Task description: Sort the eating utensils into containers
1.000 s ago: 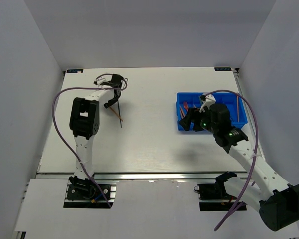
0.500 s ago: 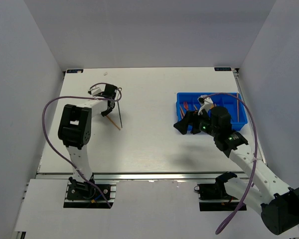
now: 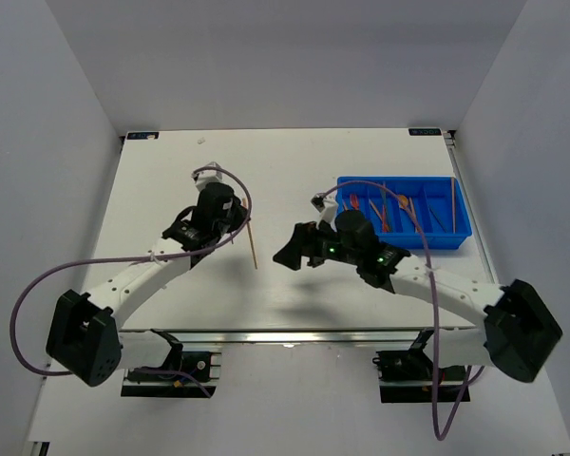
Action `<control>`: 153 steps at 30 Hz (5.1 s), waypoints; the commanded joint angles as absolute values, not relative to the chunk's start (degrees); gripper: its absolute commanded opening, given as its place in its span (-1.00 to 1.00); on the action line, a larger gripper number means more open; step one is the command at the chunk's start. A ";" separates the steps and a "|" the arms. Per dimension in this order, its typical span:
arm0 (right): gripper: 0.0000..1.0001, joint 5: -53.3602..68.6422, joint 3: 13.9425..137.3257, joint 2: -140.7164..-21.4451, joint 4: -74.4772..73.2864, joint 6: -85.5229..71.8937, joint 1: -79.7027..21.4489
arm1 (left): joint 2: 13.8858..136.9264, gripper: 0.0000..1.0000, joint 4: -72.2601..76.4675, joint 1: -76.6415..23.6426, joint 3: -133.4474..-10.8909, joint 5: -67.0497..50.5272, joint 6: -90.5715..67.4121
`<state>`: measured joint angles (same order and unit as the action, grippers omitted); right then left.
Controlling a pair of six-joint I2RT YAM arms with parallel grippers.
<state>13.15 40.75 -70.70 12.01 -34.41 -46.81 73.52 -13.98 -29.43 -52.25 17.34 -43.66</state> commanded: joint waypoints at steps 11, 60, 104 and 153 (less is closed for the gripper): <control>0.41 2.64 51.32 -83.93 21.01 -43.77 -50.62 | 65.66 -1.00 -2.64 -36.74 -45.53 4.75 -48.43; -0.60 -24.00 57.92 -98.09 17.41 13.80 4.04 | 51.94 0.96 -32.25 -36.04 -45.61 19.68 -26.54; 0.56 21.36 40.69 -50.01 -5.71 -21.80 -15.03 | 127.97 -0.09 -33.23 -15.91 -97.48 20.22 -31.55; -1.00 4.60 57.30 -91.06 12.14 -32.44 -47.64 | 72.16 0.19 -8.58 -40.61 -50.70 12.47 -47.64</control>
